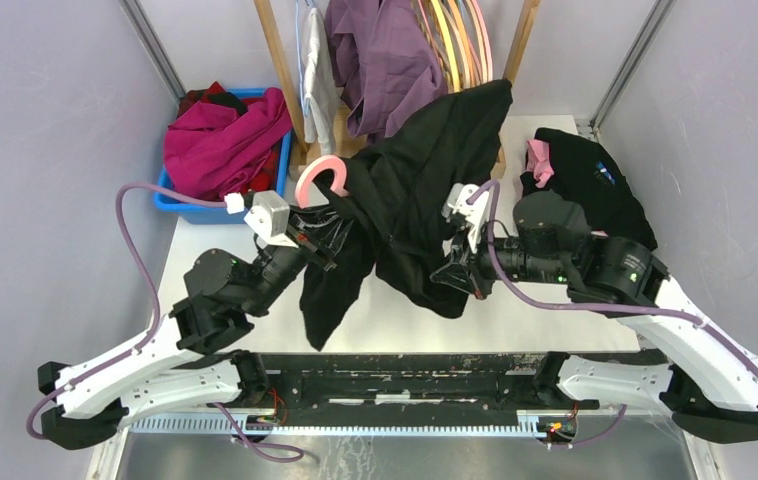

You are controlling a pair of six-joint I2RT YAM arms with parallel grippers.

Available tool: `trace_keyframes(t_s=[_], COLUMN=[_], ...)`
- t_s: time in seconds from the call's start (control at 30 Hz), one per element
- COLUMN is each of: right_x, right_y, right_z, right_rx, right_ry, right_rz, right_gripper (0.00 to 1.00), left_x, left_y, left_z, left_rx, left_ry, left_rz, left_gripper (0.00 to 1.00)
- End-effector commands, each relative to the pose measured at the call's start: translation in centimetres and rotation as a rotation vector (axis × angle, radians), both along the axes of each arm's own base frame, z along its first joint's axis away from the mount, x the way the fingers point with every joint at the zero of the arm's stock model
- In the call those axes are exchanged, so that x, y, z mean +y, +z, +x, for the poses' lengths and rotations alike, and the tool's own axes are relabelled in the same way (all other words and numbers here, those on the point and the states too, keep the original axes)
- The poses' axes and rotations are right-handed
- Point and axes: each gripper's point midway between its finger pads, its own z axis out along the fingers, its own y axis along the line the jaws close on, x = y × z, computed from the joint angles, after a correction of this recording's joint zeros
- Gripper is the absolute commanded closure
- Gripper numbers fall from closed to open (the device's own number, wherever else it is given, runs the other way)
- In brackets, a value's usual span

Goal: Place the skirt on the hanger
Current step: Hang the skirt on the hanger.

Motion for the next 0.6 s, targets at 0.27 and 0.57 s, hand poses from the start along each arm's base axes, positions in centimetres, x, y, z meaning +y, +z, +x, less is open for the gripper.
trace_keyframes(t_s=[0.27,0.57], right_x=[0.5,1.3], right_y=[-5.2,-7.0], right_z=[-1.1,-0.9], right_rx=[0.071,0.096], right_ry=[0.036,0.054], right_rz=[-0.012,-0.039], right_gripper=[0.99,0.99], left_x=[3.4,4.0], left_y=[8.1,8.4], left_z=[-2.4,-2.7], left_rx=[-0.120,-0.126], left_ry=[-0.032,-0.035], left_rz=[-0.164,-0.175], left_gripper=[0.96,0.96])
